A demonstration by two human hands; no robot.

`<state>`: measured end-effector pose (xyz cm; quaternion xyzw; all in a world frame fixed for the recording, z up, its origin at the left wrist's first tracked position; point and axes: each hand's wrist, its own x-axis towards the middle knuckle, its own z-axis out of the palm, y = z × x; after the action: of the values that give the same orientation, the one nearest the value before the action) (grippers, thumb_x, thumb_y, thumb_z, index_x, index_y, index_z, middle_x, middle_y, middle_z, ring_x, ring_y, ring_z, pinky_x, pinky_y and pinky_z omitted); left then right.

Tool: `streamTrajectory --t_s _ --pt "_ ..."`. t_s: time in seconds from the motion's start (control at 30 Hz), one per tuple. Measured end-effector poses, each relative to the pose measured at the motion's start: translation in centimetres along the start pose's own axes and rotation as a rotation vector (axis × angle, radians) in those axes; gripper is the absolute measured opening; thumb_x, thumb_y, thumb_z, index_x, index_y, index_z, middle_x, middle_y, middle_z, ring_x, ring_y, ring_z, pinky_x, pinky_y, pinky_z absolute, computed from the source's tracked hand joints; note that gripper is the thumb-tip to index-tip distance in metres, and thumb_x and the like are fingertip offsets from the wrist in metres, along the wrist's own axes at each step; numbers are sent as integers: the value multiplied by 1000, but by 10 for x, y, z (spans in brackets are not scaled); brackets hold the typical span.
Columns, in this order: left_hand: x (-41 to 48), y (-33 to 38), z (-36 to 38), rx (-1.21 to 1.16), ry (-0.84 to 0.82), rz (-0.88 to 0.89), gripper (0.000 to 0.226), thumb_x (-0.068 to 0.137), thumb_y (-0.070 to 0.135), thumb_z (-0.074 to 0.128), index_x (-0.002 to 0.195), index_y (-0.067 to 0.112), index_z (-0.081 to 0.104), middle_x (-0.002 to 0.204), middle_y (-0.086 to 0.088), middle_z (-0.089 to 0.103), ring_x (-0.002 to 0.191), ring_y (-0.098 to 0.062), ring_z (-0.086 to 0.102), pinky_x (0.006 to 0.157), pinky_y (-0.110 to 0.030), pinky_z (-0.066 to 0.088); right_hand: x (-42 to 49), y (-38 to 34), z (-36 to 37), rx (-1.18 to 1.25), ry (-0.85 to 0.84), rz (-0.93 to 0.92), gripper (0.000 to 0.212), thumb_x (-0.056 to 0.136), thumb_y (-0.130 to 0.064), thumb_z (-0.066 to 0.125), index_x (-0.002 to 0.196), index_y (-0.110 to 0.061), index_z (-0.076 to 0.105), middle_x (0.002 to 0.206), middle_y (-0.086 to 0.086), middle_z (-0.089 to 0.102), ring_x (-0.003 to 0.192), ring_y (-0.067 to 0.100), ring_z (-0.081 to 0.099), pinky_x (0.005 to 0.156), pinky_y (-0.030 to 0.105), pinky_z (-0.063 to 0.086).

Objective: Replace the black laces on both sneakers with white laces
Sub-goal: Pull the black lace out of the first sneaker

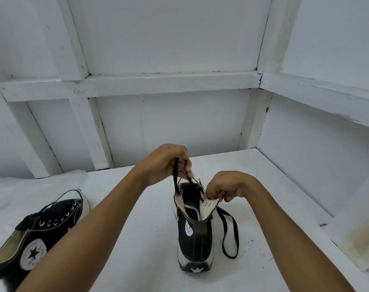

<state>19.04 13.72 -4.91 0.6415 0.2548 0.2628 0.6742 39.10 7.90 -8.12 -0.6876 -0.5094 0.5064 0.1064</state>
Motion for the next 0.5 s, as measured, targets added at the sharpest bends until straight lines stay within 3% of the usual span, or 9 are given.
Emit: streamTrajectory --t_s 0.07,0.13,0.23,0.33,0.43,0.5 --pt "1 -2 -2 45 80 -26 33 89 9 59 62 13 41 58 -8 47 46 -19 38 50 -28 38 0 0 1 5 3 4 4 80 -3 64 81 0 66 47 -2 53 46 9 45 48 20 28" --pt "5 -8 -1 245 139 -66 39 92 14 66 64 14 39 57 -3 44 45 -14 25 46 -23 24 -1 -1 1 7 8 4 4 80 -3 64 77 -1 66 47 -3 52 45 9 45 49 20 28" --pt "9 -19 4 688 95 -122 35 83 25 79 73 14 47 65 1 51 49 -11 39 45 -23 31 -1 0 2 13 25 0 20 80 -4 65 61 -7 61 46 -3 51 44 9 44 50 21 27" --pt "13 -25 17 1042 -43 -163 31 78 38 80 88 21 57 82 7 58 72 -13 53 58 -25 42 -1 -1 3 10 41 1 22 79 -6 66 58 -9 59 48 -2 52 45 10 45 49 21 28" --pt "13 -23 26 1211 -154 -157 36 79 41 79 108 21 69 90 11 59 83 -11 55 64 -21 42 -3 -1 3 7 47 7 20 79 -6 66 60 -9 60 49 -2 55 49 11 46 50 21 29" --pt "14 -20 26 1224 -166 -137 30 81 34 79 105 19 74 91 8 65 81 -10 56 63 -19 42 -4 0 3 14 47 7 20 79 -7 65 59 -9 61 50 -1 56 51 12 46 50 21 29"
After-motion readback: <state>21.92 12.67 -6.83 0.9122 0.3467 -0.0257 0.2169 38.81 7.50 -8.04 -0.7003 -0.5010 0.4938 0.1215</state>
